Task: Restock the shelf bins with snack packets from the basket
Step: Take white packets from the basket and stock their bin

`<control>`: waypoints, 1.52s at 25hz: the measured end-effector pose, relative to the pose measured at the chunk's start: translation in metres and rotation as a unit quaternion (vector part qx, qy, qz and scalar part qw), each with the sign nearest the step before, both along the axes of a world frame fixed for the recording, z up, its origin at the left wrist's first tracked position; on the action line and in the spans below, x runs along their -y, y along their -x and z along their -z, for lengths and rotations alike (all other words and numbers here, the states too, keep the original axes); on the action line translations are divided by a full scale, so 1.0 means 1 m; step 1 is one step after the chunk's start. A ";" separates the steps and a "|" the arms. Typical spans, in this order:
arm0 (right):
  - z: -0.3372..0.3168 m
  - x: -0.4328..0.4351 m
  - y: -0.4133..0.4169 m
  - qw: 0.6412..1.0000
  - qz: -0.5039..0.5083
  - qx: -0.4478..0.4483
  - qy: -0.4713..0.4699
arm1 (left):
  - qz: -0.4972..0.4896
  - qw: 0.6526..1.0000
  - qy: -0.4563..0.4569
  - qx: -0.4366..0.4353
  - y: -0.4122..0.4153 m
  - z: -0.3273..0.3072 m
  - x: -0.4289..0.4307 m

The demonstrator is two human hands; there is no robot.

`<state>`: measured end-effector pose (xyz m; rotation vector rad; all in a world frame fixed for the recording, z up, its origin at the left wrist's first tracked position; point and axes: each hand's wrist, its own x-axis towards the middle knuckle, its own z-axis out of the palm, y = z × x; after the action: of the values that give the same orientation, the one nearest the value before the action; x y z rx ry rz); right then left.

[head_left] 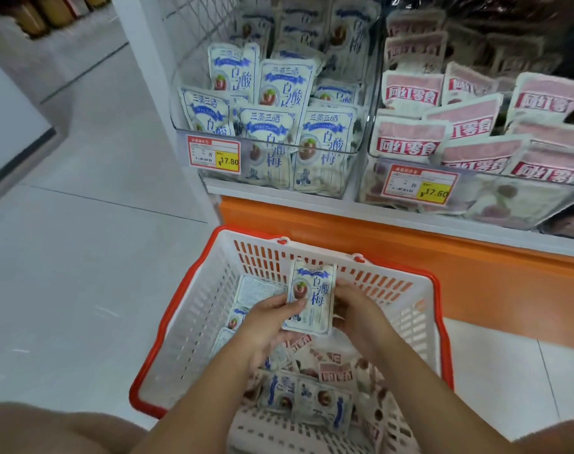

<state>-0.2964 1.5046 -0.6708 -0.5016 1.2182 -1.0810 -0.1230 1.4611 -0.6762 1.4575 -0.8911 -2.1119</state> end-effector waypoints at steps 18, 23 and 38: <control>-0.108 -0.055 0.005 0.994 0.068 -0.049 0.075 | 0.137 0.976 0.164 0.040 0.011 -0.118 -0.034; -0.124 -0.048 0.004 0.993 0.036 -0.059 0.091 | 0.129 0.977 0.169 0.021 0.013 -0.138 -0.024; -0.321 0.167 0.051 0.796 0.065 -0.573 0.185 | -0.013 0.658 0.637 0.401 -0.032 -0.214 0.111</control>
<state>-0.3478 1.3379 -0.3499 -1.5475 2.1098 -1.1393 -0.0908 1.3498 -0.4621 1.3428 -1.9977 -0.2147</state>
